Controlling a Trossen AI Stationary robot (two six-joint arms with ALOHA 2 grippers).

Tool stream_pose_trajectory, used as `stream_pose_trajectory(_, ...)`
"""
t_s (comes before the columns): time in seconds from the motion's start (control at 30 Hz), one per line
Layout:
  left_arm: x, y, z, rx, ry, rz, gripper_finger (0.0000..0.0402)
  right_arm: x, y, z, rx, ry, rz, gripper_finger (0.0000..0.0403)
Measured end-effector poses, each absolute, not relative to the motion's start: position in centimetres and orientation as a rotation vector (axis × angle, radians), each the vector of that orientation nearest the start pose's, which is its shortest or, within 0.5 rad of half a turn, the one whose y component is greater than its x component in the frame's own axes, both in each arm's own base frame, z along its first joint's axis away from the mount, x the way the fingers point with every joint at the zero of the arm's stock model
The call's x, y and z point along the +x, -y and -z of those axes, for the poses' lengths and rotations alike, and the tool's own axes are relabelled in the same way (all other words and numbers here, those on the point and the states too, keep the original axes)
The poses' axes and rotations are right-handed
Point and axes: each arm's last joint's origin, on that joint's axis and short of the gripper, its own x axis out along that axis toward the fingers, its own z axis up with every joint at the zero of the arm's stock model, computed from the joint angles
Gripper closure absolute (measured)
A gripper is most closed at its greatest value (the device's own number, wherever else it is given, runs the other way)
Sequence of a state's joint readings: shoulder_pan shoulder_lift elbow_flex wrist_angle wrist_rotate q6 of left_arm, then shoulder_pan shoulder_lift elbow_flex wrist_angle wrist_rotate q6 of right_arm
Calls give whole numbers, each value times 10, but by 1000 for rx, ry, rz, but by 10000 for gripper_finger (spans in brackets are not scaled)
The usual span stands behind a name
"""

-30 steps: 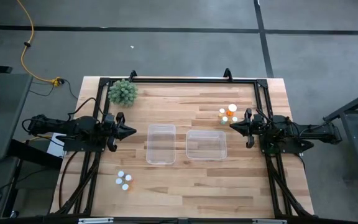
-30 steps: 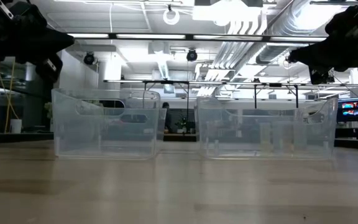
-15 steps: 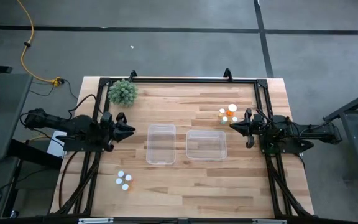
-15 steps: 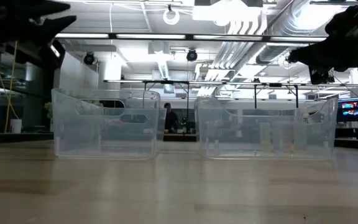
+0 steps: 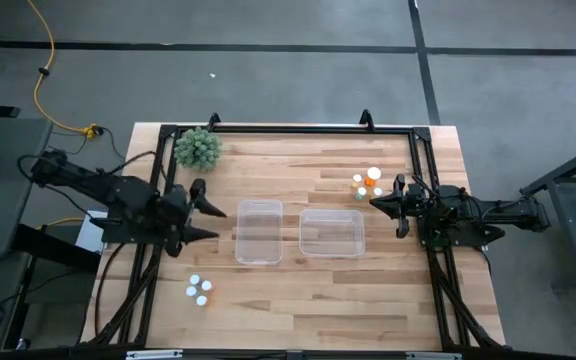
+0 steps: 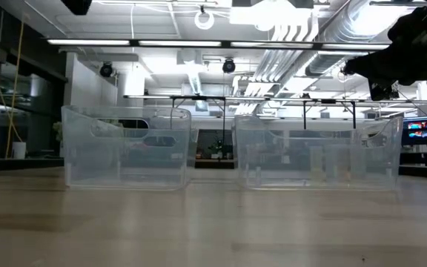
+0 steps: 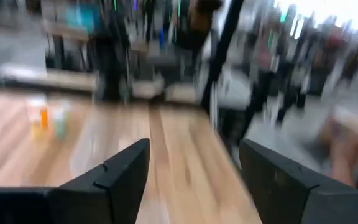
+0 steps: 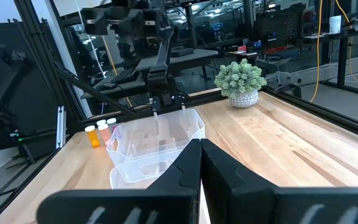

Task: Pick and place medicine bottles into bin by pill shape (circle, oval)
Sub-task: Put the pink tablet bottle into the left transparent bin

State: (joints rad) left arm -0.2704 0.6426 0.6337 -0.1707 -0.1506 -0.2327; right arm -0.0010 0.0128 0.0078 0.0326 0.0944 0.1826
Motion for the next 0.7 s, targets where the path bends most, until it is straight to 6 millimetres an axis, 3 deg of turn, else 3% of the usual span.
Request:
stream_pose_trajectory(0.17, 153, 59, -298, -209, -577, 142, 163, 98, 3, -168, 184, 36, 93, 402)
stream_pose_trajectory(0.37, 155, 96, -261, -238, -945, 126, 163, 98, 3, -168, 184, 36, 93, 402)
stream_pose_trajectory(0.7, 154, 145, -222, -128, -1115, 76, 163, 98, 3, -168, 184, 37, 93, 402)
